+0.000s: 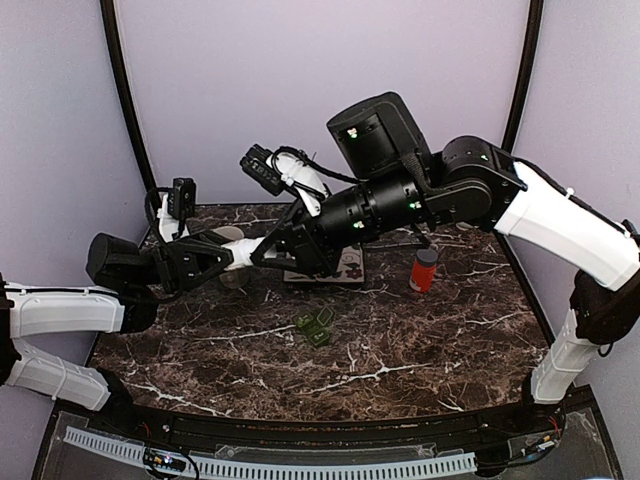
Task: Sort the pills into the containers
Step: Close the lid of the pill bottle on the pill bottle.
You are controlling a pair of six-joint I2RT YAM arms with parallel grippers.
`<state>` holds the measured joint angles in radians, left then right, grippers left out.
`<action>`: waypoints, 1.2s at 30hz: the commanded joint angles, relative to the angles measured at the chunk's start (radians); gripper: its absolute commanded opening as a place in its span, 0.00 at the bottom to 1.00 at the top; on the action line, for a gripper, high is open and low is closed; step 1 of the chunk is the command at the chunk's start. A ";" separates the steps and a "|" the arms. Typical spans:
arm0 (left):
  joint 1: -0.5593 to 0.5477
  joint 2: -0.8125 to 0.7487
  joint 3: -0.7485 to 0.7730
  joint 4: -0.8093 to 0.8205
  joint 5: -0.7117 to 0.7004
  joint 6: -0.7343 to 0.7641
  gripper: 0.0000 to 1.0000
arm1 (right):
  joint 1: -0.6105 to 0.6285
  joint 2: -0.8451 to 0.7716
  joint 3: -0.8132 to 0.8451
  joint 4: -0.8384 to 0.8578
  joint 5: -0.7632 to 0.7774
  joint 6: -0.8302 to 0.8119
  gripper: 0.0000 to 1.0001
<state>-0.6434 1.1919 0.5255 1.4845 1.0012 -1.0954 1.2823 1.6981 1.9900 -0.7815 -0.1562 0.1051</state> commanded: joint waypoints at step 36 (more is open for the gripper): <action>0.000 0.032 0.077 -0.034 -0.004 -0.014 0.00 | 0.054 0.008 -0.034 0.109 -0.136 -0.003 0.12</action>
<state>-0.6434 1.2083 0.5575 1.4654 1.0653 -1.1042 1.2881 1.6745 1.9564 -0.7830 -0.1837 0.0914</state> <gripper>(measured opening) 0.271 0.259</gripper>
